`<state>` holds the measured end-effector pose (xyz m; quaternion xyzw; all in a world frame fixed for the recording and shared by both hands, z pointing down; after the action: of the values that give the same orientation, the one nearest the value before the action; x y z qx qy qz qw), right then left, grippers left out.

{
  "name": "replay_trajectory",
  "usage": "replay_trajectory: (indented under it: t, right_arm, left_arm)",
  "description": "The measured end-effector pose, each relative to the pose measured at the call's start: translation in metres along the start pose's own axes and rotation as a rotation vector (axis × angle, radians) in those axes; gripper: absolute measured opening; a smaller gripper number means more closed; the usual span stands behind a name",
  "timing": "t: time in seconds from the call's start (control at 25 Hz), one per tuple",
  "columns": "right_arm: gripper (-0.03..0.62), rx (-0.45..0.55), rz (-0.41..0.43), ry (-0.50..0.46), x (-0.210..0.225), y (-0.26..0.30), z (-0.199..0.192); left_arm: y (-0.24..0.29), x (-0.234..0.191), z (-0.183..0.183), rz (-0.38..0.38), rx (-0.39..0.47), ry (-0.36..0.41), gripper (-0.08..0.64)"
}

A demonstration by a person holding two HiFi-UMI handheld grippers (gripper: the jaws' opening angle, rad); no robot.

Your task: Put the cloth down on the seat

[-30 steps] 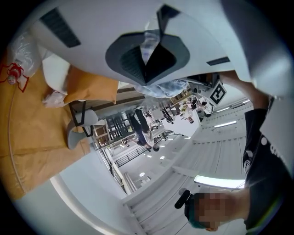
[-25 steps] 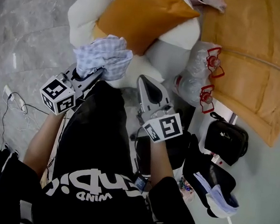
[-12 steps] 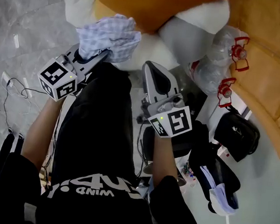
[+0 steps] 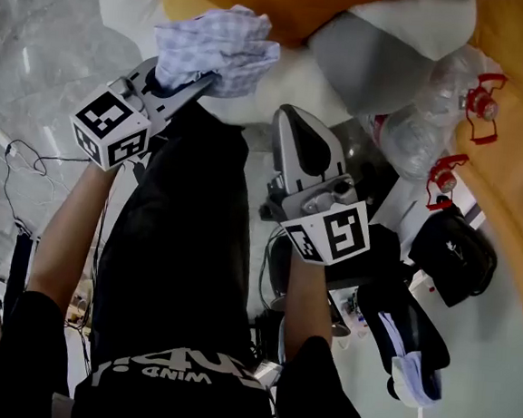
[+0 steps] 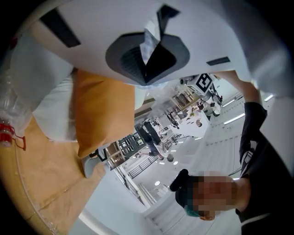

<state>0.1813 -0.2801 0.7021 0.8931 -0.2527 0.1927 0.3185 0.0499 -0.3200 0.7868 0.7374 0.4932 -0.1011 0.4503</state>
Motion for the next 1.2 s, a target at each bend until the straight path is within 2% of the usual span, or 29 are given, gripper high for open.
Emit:
replay_trajectory:
  t: [0.2, 0.44, 0.76, 1.04, 1.2]
  right_arm:
    - [0.020, -0.024, -0.023, 0.027, 0.040, 0.015, -0.025]
    - [0.019, -0.034, -0.024, 0.040, 0.055, 0.035, -0.047]
    - [0.018, -0.052, -0.010, 0.047, 0.052, 0.050, -0.058]
    - [0.018, -0.056, -0.010, 0.048, 0.049, 0.055, -0.062]
    - [0.020, -0.060, -0.005, 0.047, 0.043, 0.056, -0.064]
  left_arm:
    - [0.050, -0.027, -0.025, -0.025, -0.028, -0.030, 0.098]
    - [0.073, -0.057, -0.057, -0.019, -0.060, -0.034, 0.098]
    - [0.096, -0.089, -0.096, -0.026, -0.146, -0.050, 0.098]
    - [0.102, -0.120, -0.121, 0.027, -0.212, -0.094, 0.098]
    - [0.103, -0.135, -0.129, 0.057, -0.219, -0.119, 0.101]
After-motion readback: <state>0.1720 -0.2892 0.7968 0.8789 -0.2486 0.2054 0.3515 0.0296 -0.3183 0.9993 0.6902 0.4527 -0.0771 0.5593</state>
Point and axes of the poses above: the fingertips, and each gripper's own axes: y forward along the fingers, x to its right, z out of its top, the point moved 3 cm from there along -y, backward along the fingers, and after that the axes turned 7 degrees about -x, right-handed, at the moved point
